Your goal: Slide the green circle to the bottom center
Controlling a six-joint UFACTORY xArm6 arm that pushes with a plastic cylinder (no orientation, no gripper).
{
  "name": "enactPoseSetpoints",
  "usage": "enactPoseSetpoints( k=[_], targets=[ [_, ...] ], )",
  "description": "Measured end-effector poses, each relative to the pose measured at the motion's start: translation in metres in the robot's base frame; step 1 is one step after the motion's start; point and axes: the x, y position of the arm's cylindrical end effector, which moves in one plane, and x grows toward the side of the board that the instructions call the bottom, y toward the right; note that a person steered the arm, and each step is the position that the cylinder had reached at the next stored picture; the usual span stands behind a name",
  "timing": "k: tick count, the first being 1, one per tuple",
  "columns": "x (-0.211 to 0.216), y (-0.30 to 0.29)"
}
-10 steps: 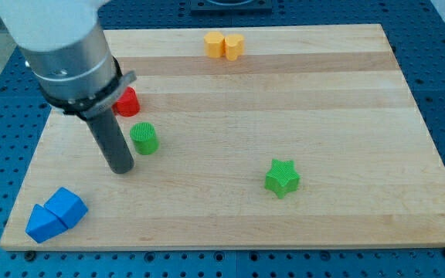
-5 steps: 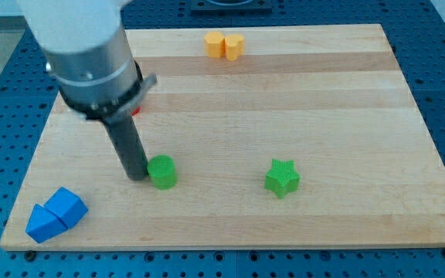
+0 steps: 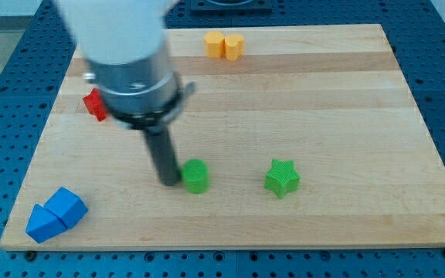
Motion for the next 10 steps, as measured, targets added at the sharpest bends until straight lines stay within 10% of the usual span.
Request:
enactPoseSetpoints(
  k=[3, 5, 10],
  targets=[
    [0.006, 0.011],
    [-0.105, 0.025],
    [-0.005, 0.045]
  ],
)
